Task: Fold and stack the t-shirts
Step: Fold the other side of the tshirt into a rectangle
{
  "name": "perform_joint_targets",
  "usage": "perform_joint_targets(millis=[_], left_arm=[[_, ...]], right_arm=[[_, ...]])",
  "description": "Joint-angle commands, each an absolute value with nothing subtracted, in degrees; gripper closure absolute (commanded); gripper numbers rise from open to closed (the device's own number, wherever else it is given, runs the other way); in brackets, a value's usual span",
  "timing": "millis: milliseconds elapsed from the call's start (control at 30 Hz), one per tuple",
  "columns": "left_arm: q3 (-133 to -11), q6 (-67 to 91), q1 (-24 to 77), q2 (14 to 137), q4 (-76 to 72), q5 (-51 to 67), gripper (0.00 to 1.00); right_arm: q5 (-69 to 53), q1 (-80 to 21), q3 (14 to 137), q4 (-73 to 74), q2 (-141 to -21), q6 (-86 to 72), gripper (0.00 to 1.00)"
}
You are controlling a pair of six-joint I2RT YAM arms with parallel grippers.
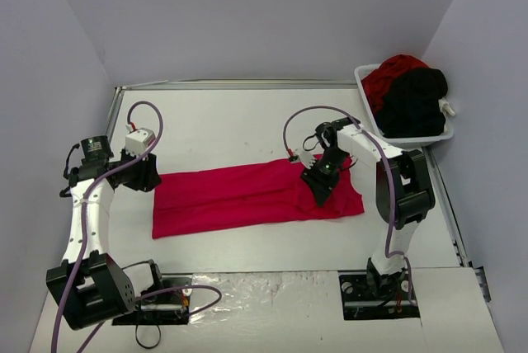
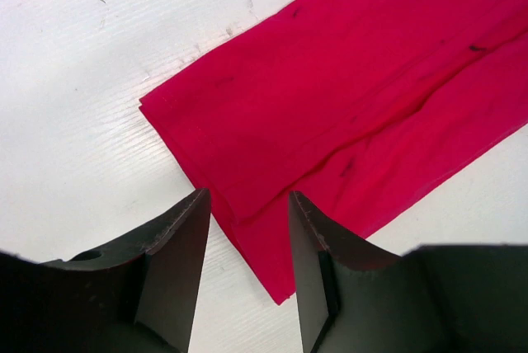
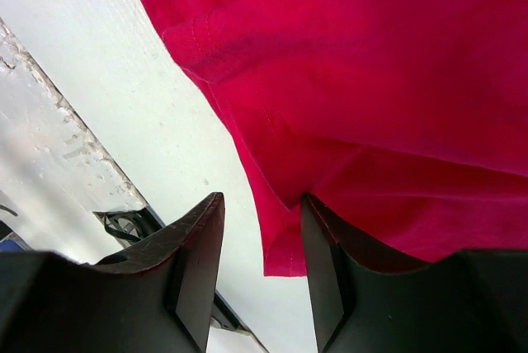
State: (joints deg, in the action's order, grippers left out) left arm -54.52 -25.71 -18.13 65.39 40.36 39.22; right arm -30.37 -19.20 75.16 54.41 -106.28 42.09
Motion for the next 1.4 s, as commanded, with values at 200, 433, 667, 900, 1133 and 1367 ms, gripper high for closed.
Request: perform_joint_targets(millis=[200,433,667,900,1133,1367], left_arm=[[-54.8,-26.2,-18.4,64.2,39.8,40.7,0.59],[-54.7,-26.2,-18.4,64.3,39.6,40.6,0.59],[-54.7,-26.3,-18.4,64.3,39.6,40.8,0.59],[-54.6,-26.3,-18.4,64.2,39.6,41.0,0.59],[-54.7,-26.3,-18.5,63.7,39.7,41.2,0.59],[-54.7,-26.3,-18.5,63.6,39.8,41.3,0.59]], right_arm=[[-28.4,-18.9,72.6,54.5,-105.2,42.5,0.63],[-25.9,-18.8,72.3,50.5,-105.0,39.3,0.71],[-24.5,-18.7,72.7,49.1,-104.7,37.9,1.0],[-25.7,-19.0,71.2,51.8,-101.4,38.8,1.0],[-25.8,-19.1,70.2,54.5,-99.0,39.5,1.0],[-26.9,-19.9,68.9,55.0,-98.8,39.9,1.0]])
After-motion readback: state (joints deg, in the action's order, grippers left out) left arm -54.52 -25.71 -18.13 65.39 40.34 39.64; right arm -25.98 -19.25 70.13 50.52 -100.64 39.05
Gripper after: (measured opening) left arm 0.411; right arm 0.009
